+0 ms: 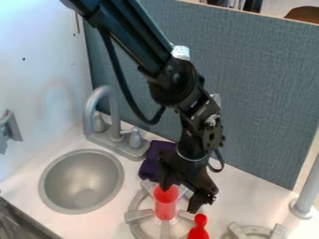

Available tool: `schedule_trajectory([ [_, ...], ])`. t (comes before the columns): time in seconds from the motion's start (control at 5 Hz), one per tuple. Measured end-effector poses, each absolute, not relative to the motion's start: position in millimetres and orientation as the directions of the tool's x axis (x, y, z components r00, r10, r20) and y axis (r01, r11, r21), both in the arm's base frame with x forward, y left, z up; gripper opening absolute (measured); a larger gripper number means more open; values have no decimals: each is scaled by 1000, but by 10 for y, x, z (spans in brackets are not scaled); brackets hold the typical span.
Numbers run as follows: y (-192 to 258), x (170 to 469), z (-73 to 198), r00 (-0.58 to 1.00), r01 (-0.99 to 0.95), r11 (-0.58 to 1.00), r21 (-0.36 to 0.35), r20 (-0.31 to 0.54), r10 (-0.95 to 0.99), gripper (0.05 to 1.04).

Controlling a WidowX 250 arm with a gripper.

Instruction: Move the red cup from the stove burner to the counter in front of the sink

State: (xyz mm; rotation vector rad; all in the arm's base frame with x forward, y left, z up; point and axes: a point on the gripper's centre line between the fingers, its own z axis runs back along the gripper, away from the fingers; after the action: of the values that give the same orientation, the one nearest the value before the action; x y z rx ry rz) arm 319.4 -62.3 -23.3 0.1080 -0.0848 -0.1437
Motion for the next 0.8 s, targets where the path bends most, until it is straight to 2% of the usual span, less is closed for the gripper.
schedule_trajectory([
  [0.2,-632,3183,-273,985,155,982,112,60,-162,1001],
  [0.4,-645,3233,-480,984,174,978,114,2,-176,1001],
  [0.8,-644,3276,-495,983,182,976,122,-16,-181,1001],
])
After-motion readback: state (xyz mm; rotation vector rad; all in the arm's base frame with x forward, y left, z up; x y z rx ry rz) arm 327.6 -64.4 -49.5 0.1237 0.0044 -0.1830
